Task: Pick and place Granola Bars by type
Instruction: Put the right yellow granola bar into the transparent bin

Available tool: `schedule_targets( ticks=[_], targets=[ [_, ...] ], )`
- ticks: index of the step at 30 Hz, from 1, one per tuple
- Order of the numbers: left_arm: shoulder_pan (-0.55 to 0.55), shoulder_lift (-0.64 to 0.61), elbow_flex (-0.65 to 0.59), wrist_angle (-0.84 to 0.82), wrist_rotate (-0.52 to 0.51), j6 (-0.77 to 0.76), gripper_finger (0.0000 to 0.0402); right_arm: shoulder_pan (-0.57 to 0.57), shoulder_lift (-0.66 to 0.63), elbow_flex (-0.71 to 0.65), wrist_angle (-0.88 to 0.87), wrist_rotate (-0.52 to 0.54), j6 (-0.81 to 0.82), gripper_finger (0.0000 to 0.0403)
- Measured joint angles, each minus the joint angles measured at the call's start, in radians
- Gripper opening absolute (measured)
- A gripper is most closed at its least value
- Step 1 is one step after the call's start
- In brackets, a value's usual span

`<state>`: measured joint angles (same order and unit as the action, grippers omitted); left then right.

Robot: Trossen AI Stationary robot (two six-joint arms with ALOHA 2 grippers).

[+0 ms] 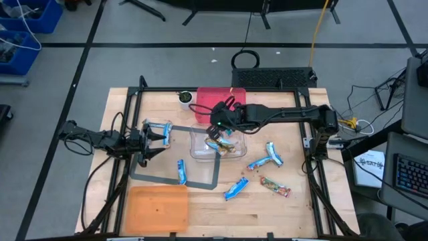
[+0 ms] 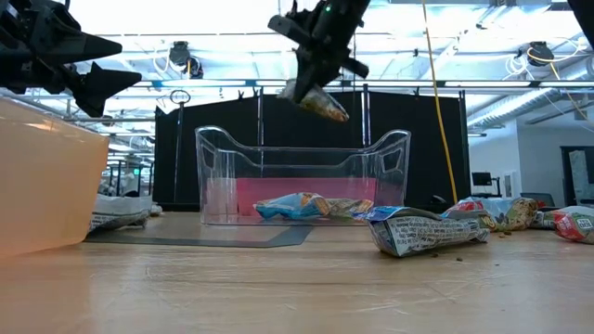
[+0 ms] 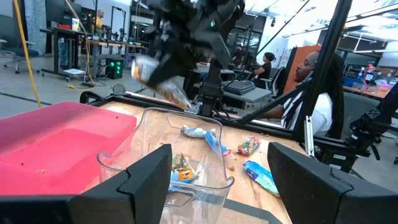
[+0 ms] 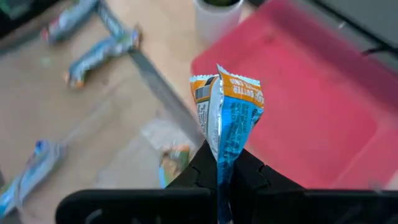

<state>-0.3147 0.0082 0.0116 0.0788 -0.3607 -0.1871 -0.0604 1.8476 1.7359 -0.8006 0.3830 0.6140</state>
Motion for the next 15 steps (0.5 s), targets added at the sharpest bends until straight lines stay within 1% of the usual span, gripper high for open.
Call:
schedule_targets(
  ticks=[8,15],
  targets=[
    [0.000,0.000,0.000,0.000,0.000,0.000,0.0269,0.000,0.061,0.000,0.013,-0.048,0.001,0.0004],
    [0.000,0.000,0.000,0.000,0.000,0.000,0.0269,0.000,0.087,0.000,-0.041,-0.047,0.000,0.0004]
  ],
)
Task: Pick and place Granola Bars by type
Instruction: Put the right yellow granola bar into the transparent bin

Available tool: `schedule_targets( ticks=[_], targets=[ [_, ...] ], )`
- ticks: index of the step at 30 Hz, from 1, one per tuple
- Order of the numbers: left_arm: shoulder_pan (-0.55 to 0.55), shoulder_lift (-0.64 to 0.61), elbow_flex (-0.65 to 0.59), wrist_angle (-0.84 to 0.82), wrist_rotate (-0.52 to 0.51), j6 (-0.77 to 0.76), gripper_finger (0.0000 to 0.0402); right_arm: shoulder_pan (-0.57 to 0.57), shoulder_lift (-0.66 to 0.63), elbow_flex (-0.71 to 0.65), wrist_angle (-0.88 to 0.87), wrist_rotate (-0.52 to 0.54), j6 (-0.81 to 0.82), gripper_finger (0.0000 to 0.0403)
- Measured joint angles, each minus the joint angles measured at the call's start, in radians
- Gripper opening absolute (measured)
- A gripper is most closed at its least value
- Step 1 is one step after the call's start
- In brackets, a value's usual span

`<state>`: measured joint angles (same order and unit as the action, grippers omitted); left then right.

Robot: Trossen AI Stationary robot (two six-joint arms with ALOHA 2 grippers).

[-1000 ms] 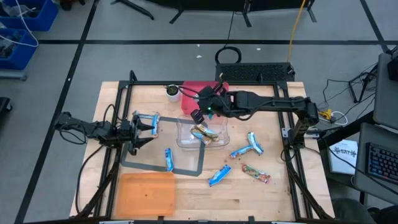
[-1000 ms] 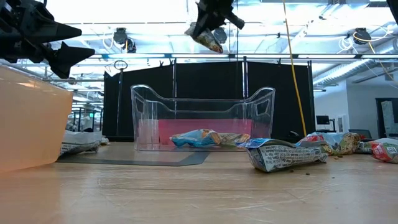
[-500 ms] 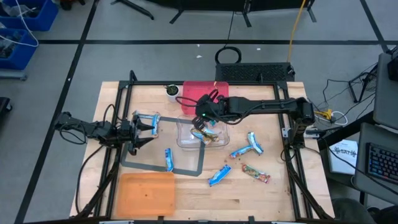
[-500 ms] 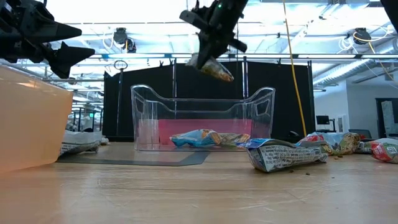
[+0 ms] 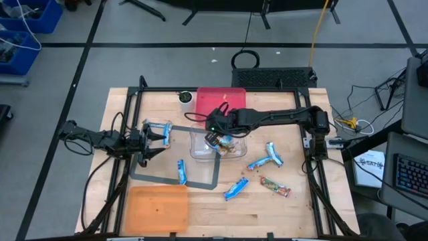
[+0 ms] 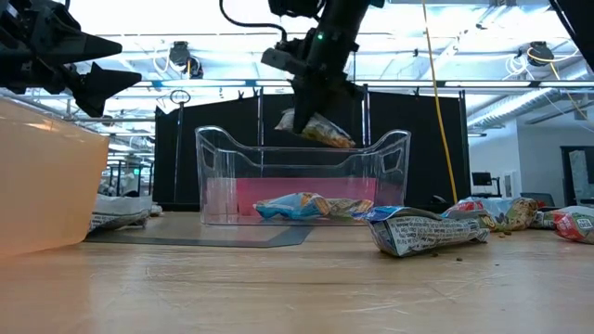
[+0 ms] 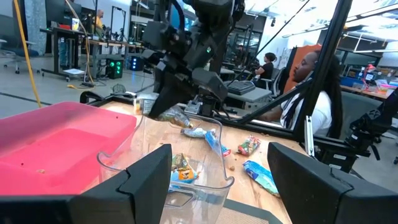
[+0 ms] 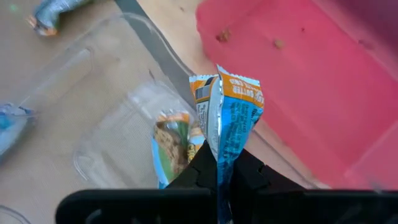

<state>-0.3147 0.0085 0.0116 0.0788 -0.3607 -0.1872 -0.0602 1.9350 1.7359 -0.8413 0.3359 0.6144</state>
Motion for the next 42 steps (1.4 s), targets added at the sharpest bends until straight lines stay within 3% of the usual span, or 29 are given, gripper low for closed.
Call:
schedule_targets(
  ticks=[12,23,42],
  targets=[
    [0.000,0.000,0.000,0.000,0.000,0.000,0.0269,0.003,0.036,-0.050,-0.074,-0.007,0.029,0.0003],
    [0.000,0.000,0.000,0.000,0.000,0.000,0.0269,0.010,0.034,-0.145,0.016,-0.052,0.047,0.0003],
    [0.000,0.000,0.000,0.000,0.000,0.000,0.0269,0.010,0.101,-0.159,-0.010,-0.048,-0.064,0.0003]
  ],
)
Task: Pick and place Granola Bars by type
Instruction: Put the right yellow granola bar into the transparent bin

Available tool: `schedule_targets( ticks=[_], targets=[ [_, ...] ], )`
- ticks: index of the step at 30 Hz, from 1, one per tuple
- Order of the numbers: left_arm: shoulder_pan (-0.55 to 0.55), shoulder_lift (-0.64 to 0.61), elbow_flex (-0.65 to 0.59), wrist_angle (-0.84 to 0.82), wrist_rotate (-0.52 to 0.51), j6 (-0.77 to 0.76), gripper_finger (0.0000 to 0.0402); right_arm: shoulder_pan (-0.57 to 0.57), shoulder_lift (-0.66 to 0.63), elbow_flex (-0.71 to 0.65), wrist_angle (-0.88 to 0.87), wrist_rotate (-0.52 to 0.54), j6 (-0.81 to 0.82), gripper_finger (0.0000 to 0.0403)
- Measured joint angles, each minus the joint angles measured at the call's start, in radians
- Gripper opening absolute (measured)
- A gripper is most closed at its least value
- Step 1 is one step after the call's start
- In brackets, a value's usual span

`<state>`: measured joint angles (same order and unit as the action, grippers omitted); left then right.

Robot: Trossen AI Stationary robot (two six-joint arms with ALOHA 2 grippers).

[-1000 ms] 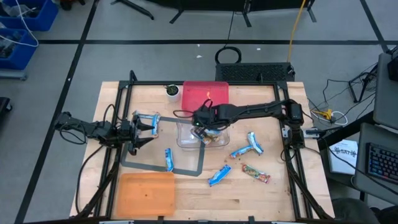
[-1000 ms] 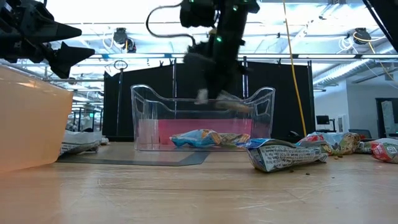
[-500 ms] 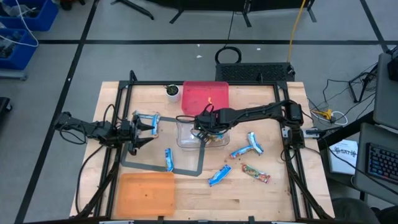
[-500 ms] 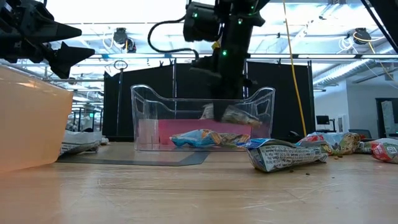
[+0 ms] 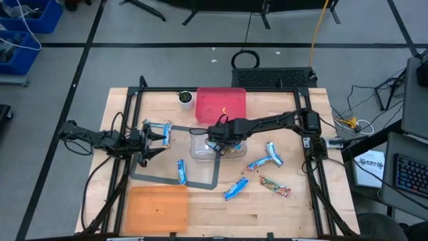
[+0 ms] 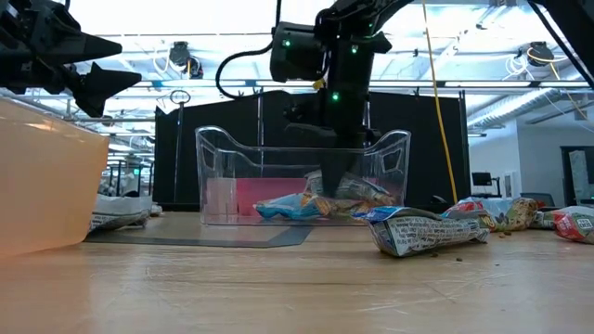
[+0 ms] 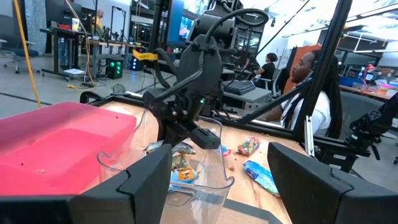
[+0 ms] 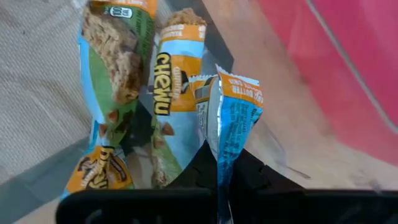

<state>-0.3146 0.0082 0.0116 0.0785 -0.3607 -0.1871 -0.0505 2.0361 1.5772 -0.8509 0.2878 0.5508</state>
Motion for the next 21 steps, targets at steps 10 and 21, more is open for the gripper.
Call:
schedule_targets(
  ticks=[10,21],
  targets=[
    [0.000,0.000,0.000,0.000,0.000,0.000,0.0269,-0.012,0.002,0.000,-0.007,0.017,-0.041,0.0010],
    [0.000,0.000,0.000,0.000,0.000,0.000,0.0269,-0.032,0.002,0.000,-0.051,-0.001,-0.063,0.0111]
  ],
)
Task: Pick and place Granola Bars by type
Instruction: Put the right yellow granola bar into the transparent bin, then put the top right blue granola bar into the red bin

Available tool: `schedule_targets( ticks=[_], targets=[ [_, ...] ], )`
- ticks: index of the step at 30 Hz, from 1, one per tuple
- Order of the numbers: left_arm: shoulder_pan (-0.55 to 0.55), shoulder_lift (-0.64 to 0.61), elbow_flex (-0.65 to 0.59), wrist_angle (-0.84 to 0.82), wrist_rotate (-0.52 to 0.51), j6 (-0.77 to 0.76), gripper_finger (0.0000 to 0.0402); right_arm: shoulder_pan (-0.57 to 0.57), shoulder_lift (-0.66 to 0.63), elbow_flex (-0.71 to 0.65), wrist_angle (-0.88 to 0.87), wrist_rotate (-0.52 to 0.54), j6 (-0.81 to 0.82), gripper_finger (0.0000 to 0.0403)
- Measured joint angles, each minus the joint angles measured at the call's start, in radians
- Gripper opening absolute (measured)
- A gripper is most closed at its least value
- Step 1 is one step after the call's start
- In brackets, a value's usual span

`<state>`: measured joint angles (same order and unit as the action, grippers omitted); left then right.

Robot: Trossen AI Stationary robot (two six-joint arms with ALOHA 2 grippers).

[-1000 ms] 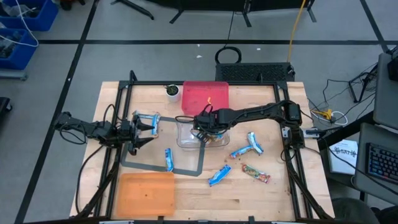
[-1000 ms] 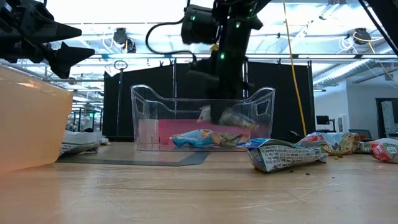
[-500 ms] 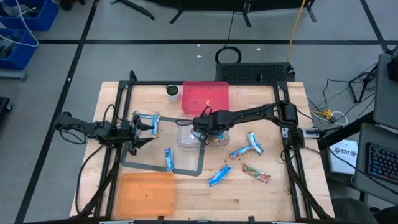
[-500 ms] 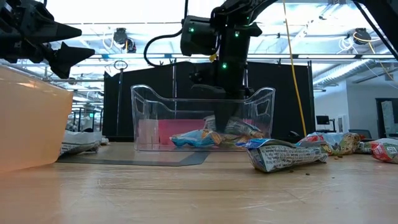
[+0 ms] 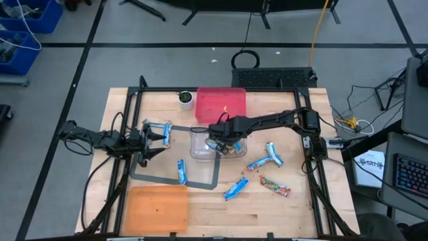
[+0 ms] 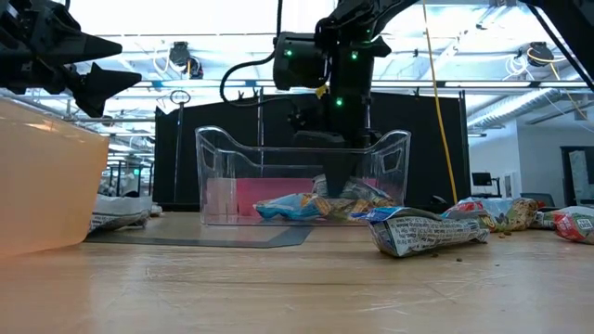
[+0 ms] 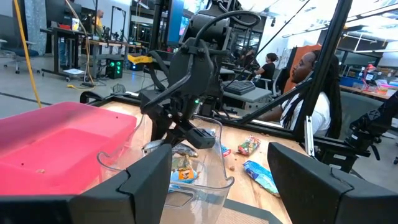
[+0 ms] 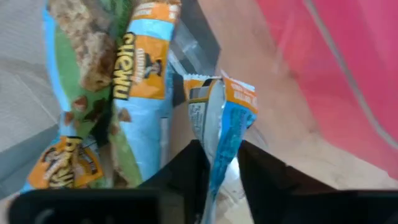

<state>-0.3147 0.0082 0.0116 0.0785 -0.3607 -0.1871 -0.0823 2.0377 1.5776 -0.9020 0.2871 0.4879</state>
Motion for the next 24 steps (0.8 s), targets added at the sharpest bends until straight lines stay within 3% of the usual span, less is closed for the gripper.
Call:
schedule_targets(
  ticks=[6,11,24],
  targets=[
    [0.000,0.000,0.000,0.000,0.000,0.000,0.0269,-0.011,0.000,0.045,-0.013,0.000,-0.035,0.0178],
    [0.000,0.000,0.000,0.000,0.000,0.000,0.0269,-0.017,0.000,0.120,-0.041,-0.001,-0.059,0.0211],
    [0.000,0.000,0.000,0.000,0.000,0.000,0.0269,-0.019,-0.002,0.410,-0.407,0.024,-0.028,0.0216]
  ],
)
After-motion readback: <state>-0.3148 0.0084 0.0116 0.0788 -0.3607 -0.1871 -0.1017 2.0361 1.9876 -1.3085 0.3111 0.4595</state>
